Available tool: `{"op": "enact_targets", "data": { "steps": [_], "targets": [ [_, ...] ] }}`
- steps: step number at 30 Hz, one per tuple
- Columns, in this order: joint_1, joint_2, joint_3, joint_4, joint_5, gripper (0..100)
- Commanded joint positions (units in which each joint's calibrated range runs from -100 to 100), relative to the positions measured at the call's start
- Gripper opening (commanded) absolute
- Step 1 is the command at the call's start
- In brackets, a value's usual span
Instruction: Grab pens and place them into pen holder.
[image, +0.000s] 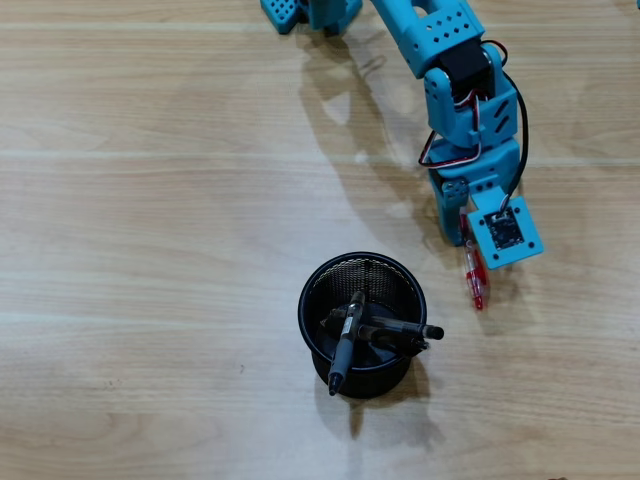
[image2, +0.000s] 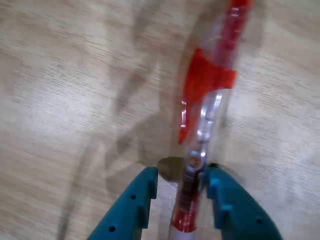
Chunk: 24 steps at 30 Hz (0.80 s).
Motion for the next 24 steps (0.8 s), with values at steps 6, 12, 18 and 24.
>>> {"op": "enact_targets", "data": {
  "steps": [6, 12, 18, 24],
  "targets": [
    [0.88, -0.23, -0.33, 1.09, -0.15, 2],
    [1.79, -3.08, -1.15, 7.46, 0.16, 2],
    [4.15, -12.66, -0.60, 9.10, 9.05, 2],
    [6.87, -22.15, -0.60, 8.92, 17.38, 2]
  ]
}}
